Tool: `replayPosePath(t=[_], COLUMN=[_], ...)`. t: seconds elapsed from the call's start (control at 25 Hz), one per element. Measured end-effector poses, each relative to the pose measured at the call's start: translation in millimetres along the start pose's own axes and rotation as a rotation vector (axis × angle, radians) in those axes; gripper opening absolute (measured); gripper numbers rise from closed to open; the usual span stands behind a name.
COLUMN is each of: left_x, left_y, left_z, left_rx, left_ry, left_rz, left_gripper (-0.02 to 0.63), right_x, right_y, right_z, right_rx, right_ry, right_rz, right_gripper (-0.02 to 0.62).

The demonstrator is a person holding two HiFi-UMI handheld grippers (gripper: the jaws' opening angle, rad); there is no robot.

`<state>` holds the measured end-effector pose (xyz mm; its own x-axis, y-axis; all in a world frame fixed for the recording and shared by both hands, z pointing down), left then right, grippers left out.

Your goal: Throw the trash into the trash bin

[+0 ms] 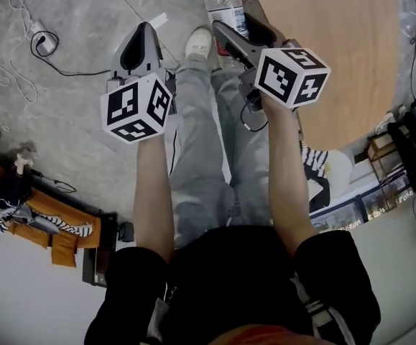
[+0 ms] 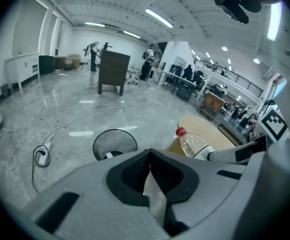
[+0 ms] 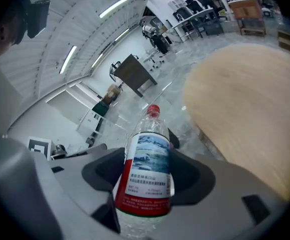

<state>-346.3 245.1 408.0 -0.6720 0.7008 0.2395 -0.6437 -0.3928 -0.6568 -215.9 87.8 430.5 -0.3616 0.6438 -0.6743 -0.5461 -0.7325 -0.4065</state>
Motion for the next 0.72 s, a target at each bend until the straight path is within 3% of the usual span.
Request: replayPosePath(t=[0.2,0.4,0.72], left_x=[38,96,123], left_y=[-9,-25,-45], left_z=[-5,25,50], left_rx=[-0.04,-0.056,-0.076], left_ry=[0.081,0.146,0.171], left_rz=[-0.094,-0.173,-0.26], left_gripper=[0.008,0.008,0.008], right_x=[13,15,-8], right_y=[3,8,20], right_z=[49,140,215], right_rx=[0.048,0.11,0.123], right_ry=[0.054,0.087,0.112], right_rz=[-0.067,-0.124,-0.123], right_gripper=[0.258,0.258,0.258])
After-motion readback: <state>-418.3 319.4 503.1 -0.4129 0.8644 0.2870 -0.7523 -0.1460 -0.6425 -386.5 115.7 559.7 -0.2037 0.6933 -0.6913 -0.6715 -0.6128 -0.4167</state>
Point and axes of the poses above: the fingertips, and each gripper's own axes: z forward along the fingers, x to its left, y out of its top, the point moved 6 cm from there along -z, backward along the fingers, and after that the axes turned 3 degrees about y, right-handed, at the moved point
